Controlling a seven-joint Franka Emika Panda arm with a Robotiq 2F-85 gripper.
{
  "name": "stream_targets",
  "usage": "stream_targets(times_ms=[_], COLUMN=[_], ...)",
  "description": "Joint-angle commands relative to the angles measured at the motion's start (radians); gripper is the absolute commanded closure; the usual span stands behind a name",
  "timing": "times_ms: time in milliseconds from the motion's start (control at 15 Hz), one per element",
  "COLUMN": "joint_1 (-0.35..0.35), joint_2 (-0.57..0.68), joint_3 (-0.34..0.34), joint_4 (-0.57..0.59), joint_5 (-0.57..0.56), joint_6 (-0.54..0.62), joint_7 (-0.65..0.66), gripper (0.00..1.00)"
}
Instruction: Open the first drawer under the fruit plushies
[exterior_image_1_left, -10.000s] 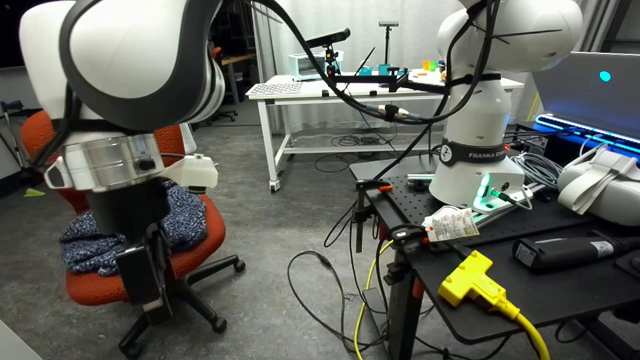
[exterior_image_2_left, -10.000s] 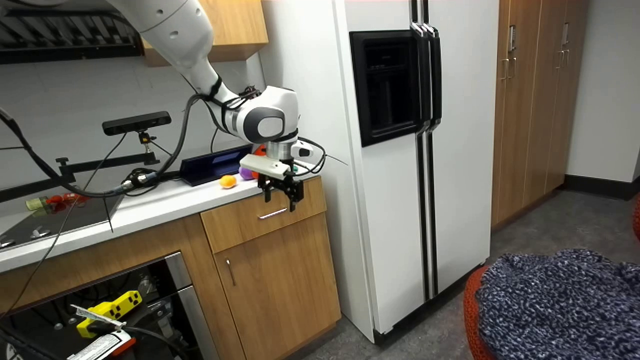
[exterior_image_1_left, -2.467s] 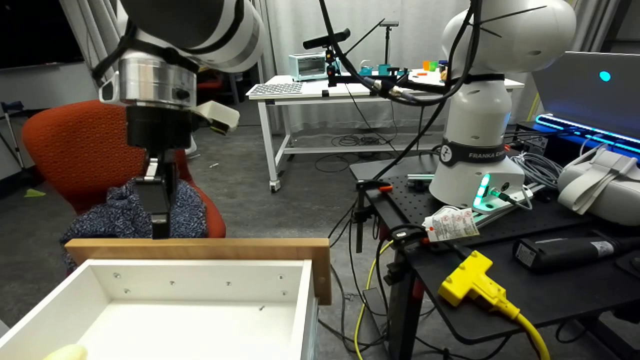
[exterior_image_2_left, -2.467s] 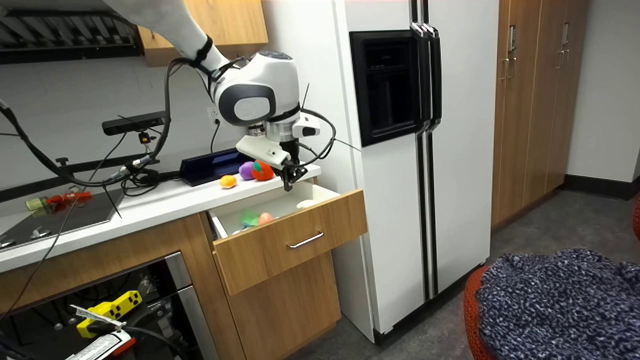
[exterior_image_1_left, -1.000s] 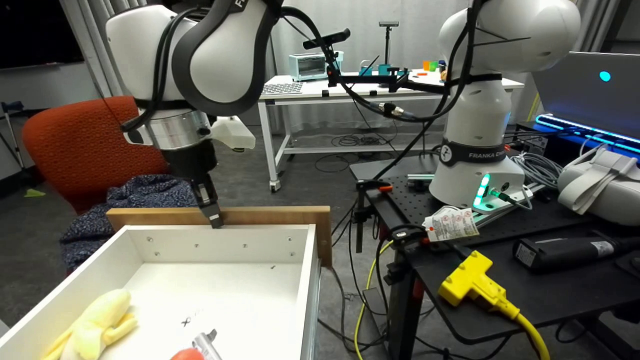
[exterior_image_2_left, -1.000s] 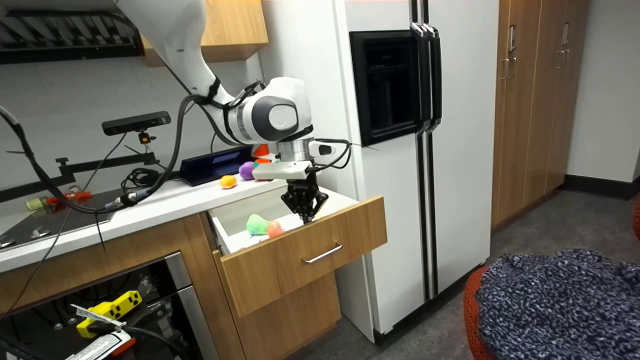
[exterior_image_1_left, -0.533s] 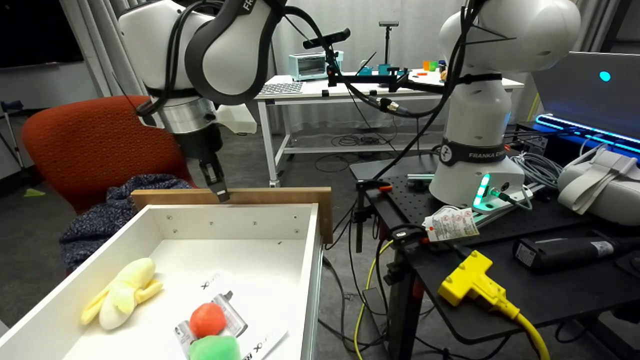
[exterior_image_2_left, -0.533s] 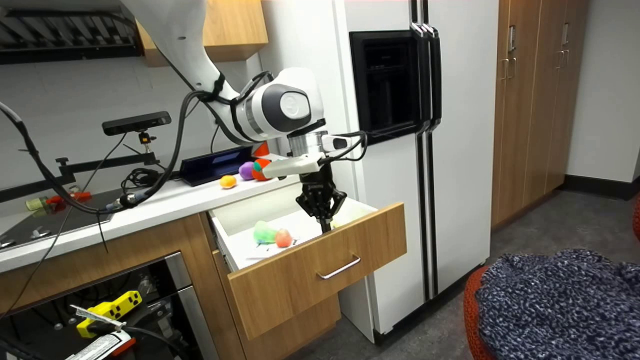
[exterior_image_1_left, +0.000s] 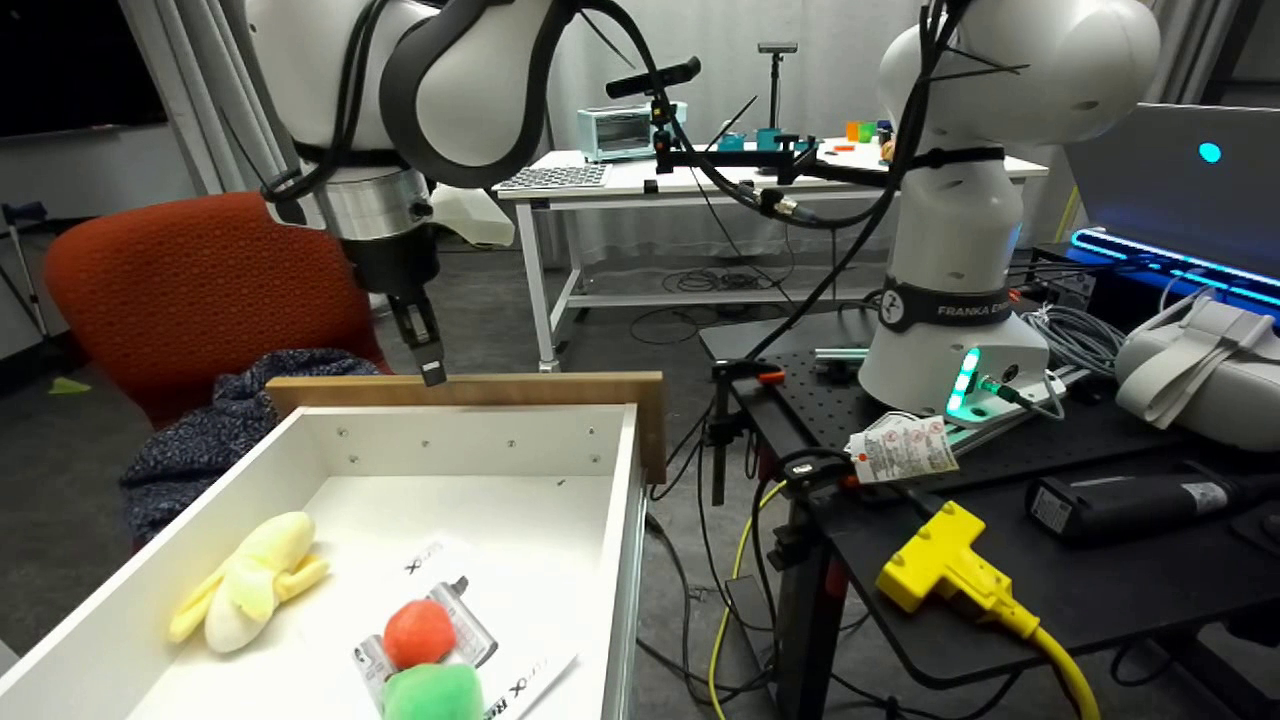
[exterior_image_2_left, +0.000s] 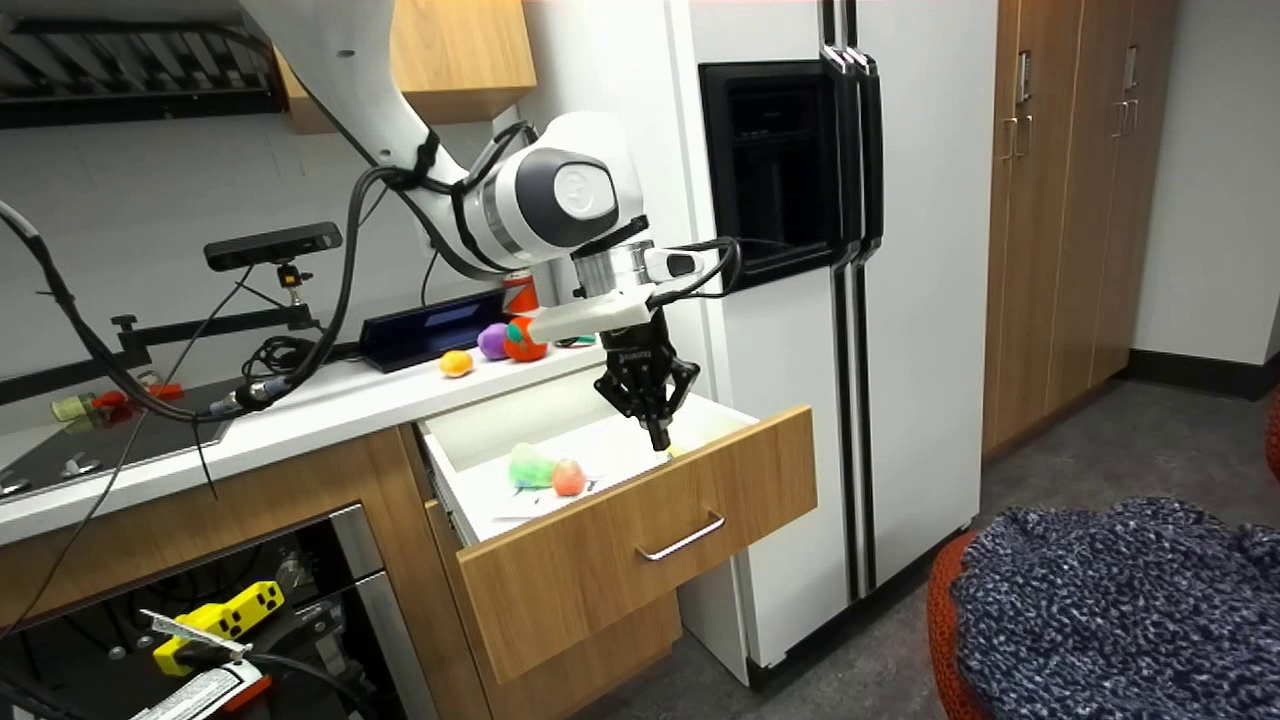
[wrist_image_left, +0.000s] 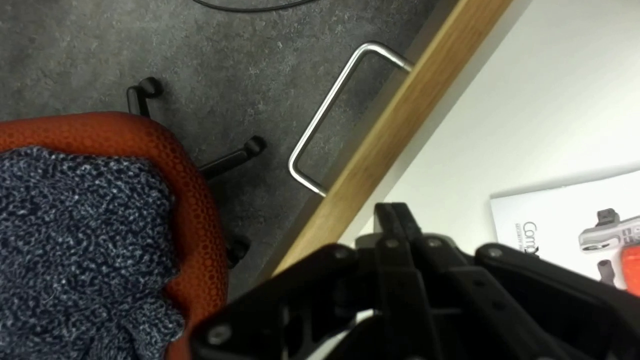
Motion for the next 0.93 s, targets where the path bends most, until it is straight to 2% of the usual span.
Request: stream_targets(times_ms=[0,200,400,600,867], joint_1=[-0.050,-0.098,-0.174,-0.246,-0.292], joint_2=[-0.031,-0.023,-0.013,-0.002,0.003], joint_3=[0.042,0.099,0.197,0.292,0.347], joint_4=[-0.053,-0.073,-0.084,-0.078,-0.065], joint_5=[0.057,0.164,0.339,0.505,0.668], joint_6=[0.110,0.197,0.248,0.252,0.222], joint_7=[-0.120,-0.247,-0.420,-0.600,-0.797], gripper=[1.00,1.00,1.00,1.00,1.00])
